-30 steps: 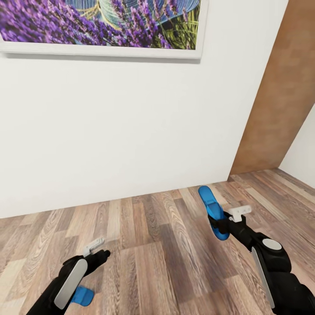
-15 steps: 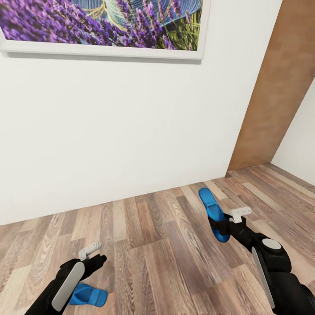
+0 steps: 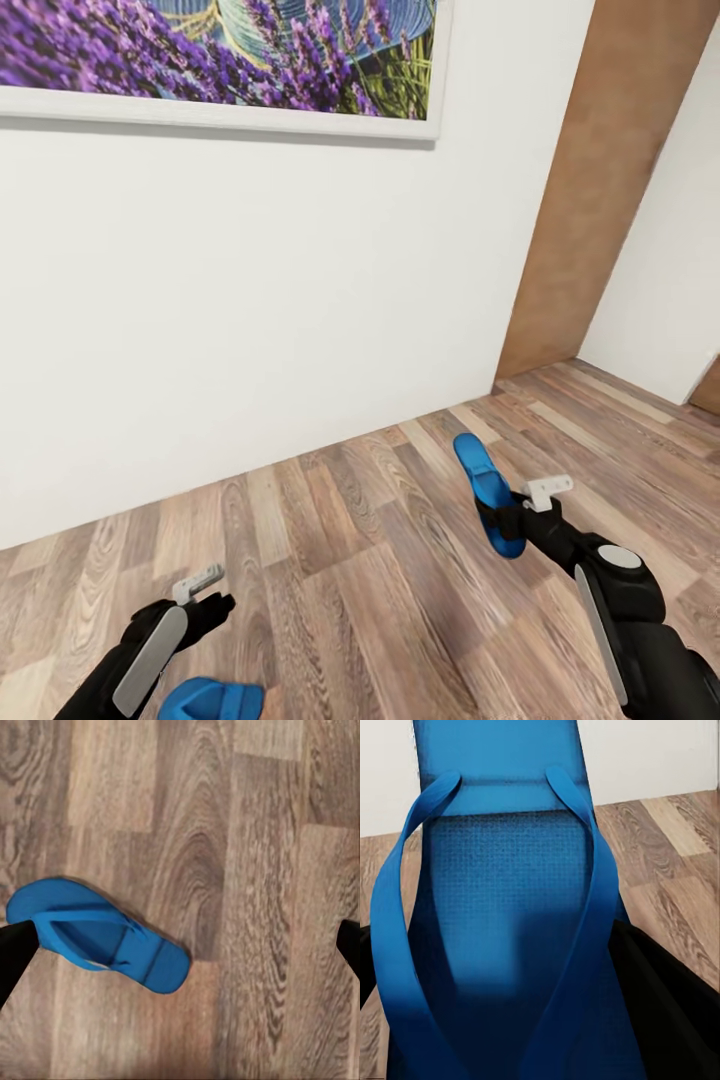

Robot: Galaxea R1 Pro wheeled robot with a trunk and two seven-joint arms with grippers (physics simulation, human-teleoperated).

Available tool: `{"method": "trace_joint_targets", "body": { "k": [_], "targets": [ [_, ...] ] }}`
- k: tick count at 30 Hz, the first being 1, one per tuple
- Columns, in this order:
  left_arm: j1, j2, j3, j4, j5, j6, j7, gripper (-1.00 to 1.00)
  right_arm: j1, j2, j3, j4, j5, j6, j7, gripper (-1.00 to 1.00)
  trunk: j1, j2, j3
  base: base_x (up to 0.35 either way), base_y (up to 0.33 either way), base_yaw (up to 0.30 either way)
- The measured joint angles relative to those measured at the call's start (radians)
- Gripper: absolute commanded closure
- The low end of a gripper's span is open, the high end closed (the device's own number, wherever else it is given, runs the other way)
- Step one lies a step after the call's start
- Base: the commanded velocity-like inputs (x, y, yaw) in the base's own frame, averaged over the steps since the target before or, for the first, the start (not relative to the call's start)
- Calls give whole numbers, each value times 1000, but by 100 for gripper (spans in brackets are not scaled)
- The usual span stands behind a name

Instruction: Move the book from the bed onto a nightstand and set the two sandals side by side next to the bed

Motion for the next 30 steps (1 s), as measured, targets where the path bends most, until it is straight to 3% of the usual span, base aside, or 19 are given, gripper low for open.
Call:
{"method": "trace_joint_targets", "body": {
  "k": [2,5,9,10,16,26,27,30],
  "targets": [
    [0,2,-1,2,-1,0,0,-100,0,0,1,0,0,11,0,100,0,0,1,0,325,-263],
    [0,3,-2,3,-37,0,1,-100,0,-1,1,0,1,23,0,100,0,0,2,0,325,-263],
    [1,3,-1,4,-146,1,0,-100,0,-1,2,0,1,30,0,100,0,0,4,0,325,-263],
    [1,3,0,4,-155,1,0,-100,0,-1,3,0,1,30,1,100,0,0,4,0,325,-263],
    [4,2,-4,7,-183,1,0,-100,-1,-1,3,0,1,32,1,100,0,0,7,0,325,-263],
    [6,1,-106,7,-205,2,3,-100,-1,-1,3,0,2,34,2,100,0,0,11,0,280,-263],
    [6,0,-148,8,-207,1,9,-100,-2,-1,3,1,0,35,2,100,0,0,12,0,55,-263],
    [6,0,-160,8,-209,2,11,-100,-2,-1,3,1,2,35,2,100,0,0,13,0,34,-263]
  ]
}}
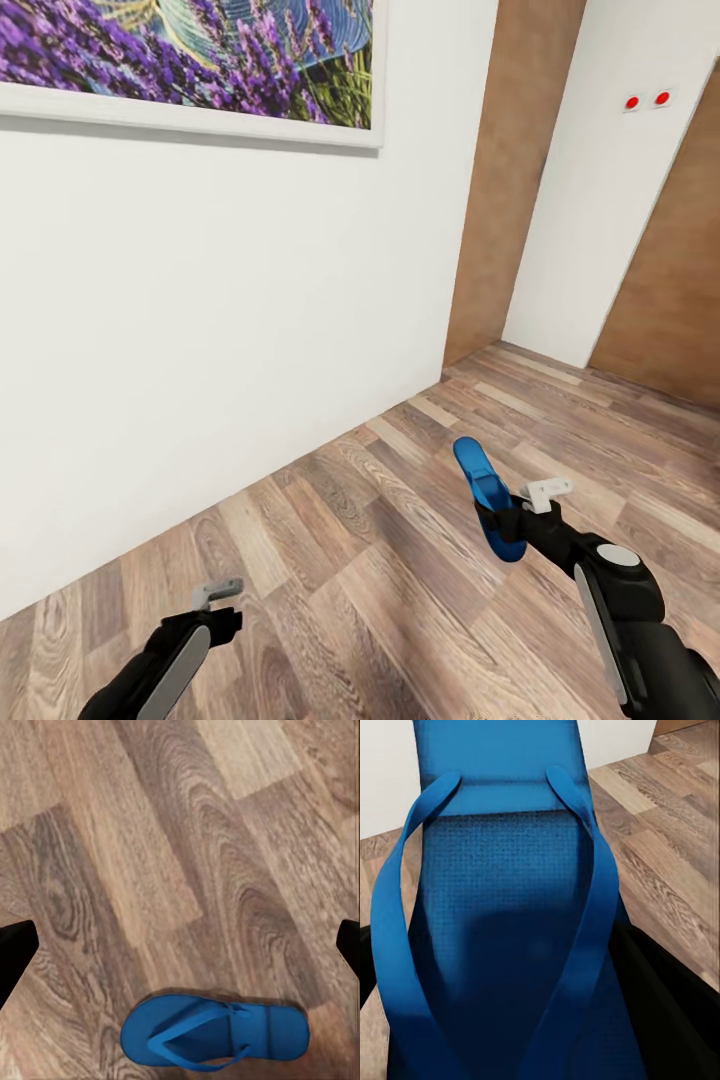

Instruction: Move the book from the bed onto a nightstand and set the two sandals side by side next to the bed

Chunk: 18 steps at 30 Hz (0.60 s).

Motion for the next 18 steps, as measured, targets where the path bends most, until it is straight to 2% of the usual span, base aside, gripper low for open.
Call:
{"method": "trace_joint_targets", "body": {
  "k": [8,18],
  "targets": [
    [0,3,5,0,-1,-1,-4,-100,0,0,1,0,0,1,0,100,0,0,3,-29,13,-263],
    [0,-3,6,0,5,4,-9,-100,0,0,2,0,2,1,0,100,1,0,8,-266,6,-263]
  ]
}}
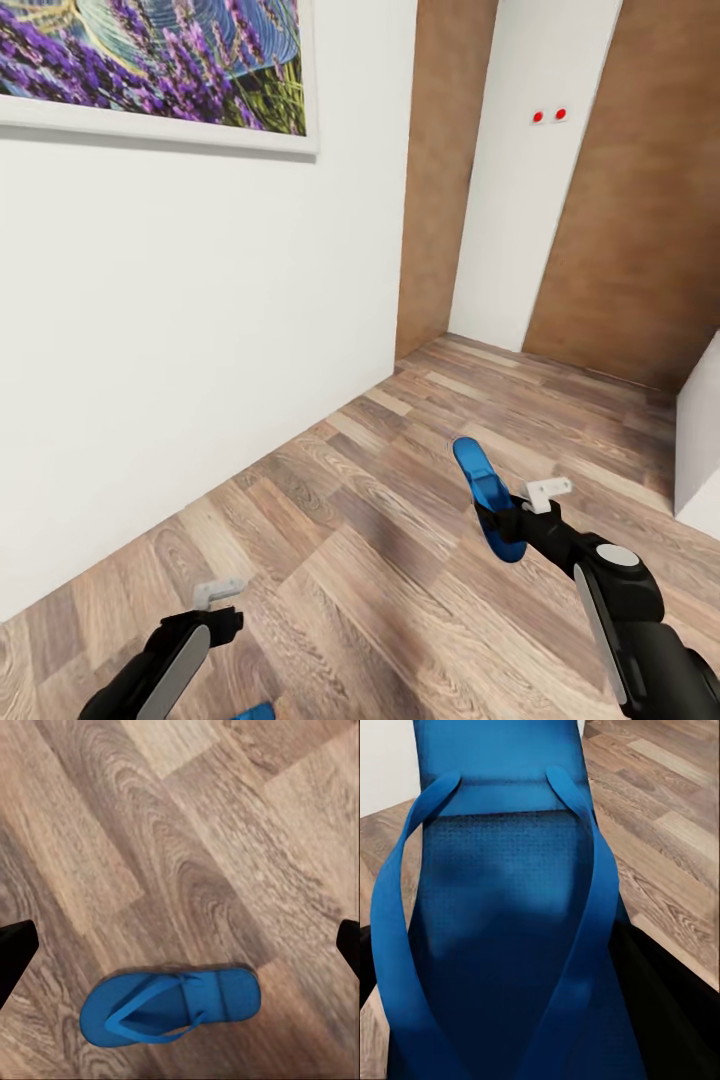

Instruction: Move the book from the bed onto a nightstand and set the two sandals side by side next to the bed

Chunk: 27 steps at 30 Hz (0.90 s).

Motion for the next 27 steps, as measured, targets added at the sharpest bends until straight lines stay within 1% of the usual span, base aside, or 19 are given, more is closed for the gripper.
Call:
{"method": "trace_joint_targets", "body": {
  "k": [8,13,15,17,19,23,27],
  "targets": [
    [0,-3,-1,0,5,2,-2,-100,0,0,0,0,1,0,0,100,0,0,3,-321,25,-263],
    [-3,-1,0,-1,1,3,5,-100,0,0,-1,0,1,0,0,100,0,0,6,-121,29,-261],
    [-7,2,2,-1,1,7,7,-100,0,0,-2,-1,0,0,0,100,-1,0,6,-33,8,-145],
    [-31,9,51,-1,-2,47,8,-100,0,0,-5,-1,0,0,0,100,-1,0,7,-13,3,-57],
    [-46,14,73,-1,-3,70,8,-100,0,0,-7,-1,-2,0,0,100,-1,0,7,-8,2,-36],
    [-63,18,103,-1,-4,96,12,-100,-1,0,-11,-1,-3,6,1,100,-1,0,7,-4,1,-18],
    [-68,16,113,-1,1,104,13,-100,-3,0,-13,-1,-5,17,1,100,-1,0,7,-1,0,-6]
  ]
}}
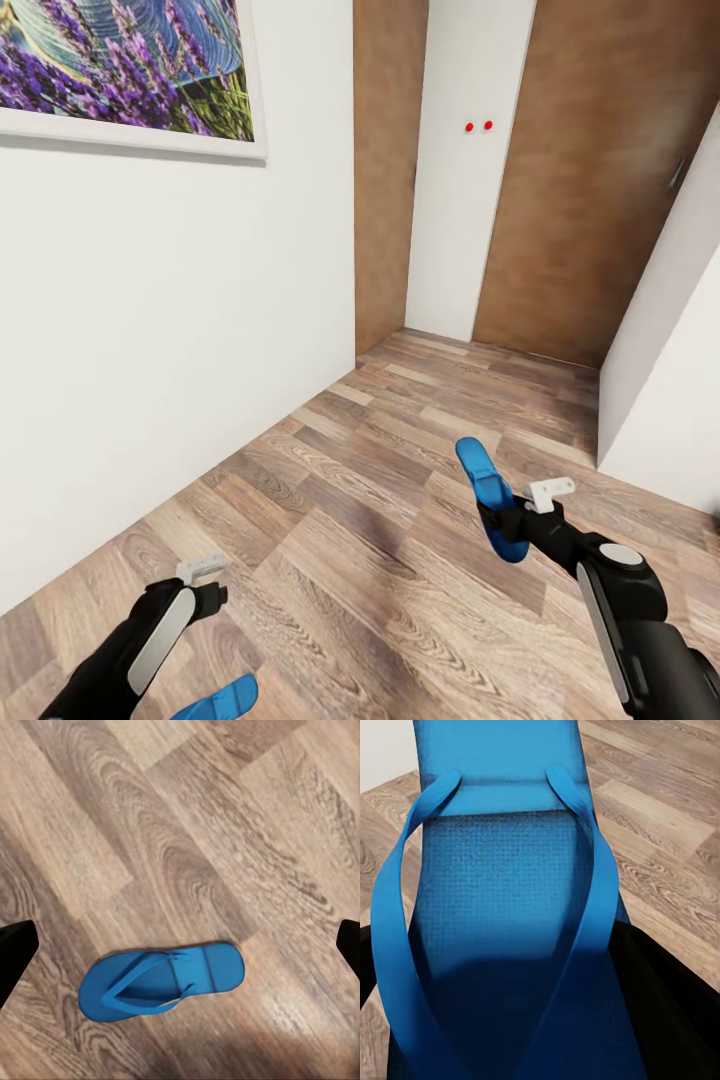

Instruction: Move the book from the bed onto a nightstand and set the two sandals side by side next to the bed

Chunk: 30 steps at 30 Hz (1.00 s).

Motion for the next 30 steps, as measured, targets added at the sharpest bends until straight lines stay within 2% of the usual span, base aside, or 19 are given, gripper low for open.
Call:
{"method": "trace_joint_targets", "body": {
  "k": [4,10,15,16,17,19,30],
  "targets": [
    [-3,-3,4,-1,3,6,-1,-100,-8,0,0,0,-6,8,2,100,0,0,0,0,0,-2],
    [-8,-1,5,0,6,16,-7,-100,-14,0,2,-1,-9,12,4,100,3,-1,-23,0,0,-1],
    [-82,-3,27,104,8,20,-14,-100,-39,1,5,-1,-10,42,4,100,5,-2,-42,0,0,-14],
    [-115,-5,32,163,9,15,-19,-100,-56,1,5,-2,-10,76,5,100,5,-3,-46,0,0,-6],
    [-125,-5,33,180,10,14,-22,-100,-61,1,5,-2,-10,86,5,100,6,-3,-50,0,0,-5],
    [-137,-6,35,202,10,11,-30,-100,-68,1,5,-2,-10,100,5,100,7,-3,-58,0,0,-3],
    [-148,-6,30,239,1,2,-49,-100,-77,1,8,-2,-11,124,5,100,6,-4,-58,58,0,-1]
  ]
}}
